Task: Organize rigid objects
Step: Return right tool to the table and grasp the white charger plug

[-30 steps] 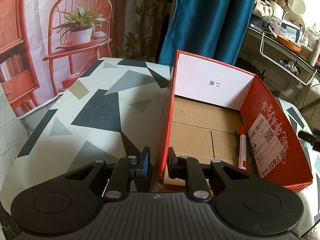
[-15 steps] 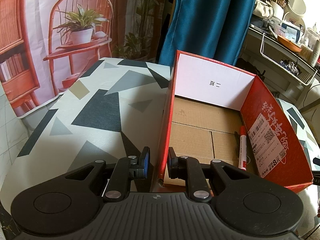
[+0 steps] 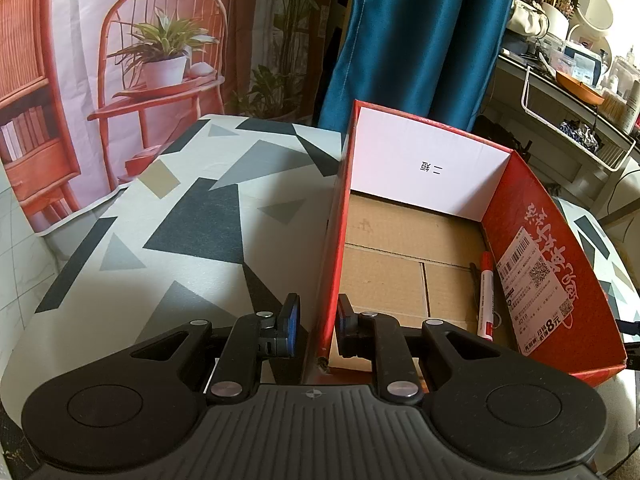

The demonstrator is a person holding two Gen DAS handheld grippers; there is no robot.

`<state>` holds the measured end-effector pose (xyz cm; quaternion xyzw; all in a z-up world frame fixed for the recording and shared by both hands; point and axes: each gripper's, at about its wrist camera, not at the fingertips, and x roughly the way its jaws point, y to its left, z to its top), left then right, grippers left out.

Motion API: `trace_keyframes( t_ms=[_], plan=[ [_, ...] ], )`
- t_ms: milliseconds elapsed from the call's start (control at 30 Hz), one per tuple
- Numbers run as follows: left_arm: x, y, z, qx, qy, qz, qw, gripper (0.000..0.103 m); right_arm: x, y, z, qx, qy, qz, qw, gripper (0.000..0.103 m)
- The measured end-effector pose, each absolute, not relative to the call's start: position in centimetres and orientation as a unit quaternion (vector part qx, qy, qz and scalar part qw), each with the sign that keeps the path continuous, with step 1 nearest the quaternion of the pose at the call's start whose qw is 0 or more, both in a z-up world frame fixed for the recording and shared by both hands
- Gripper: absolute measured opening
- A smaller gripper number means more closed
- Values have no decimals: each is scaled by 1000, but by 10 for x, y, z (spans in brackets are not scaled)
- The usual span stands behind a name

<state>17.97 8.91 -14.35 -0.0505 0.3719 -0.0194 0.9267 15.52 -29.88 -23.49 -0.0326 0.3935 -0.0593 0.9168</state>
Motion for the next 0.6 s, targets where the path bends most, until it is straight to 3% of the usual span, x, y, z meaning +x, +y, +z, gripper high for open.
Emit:
trace_keyframes(
  t_ms=[67, 267, 333, 600],
  plan=[
    [180, 89, -143, -51, 372, -20, 927, 21, 155, -301, -235, -11, 393, -56, 918, 70],
    [180, 89, -144, -51, 372, -19, 927, 21, 152, -303, -236, 17, 387, -58, 920, 65],
    [180, 89, -144, -51, 372, -19, 927, 21, 152, -303, -236, 22, 387, -57, 920, 54],
    [180, 89, -143, -50, 372, -20, 927, 21, 153, -280, -235, 24, 383, -53, 922, 53]
  ],
)
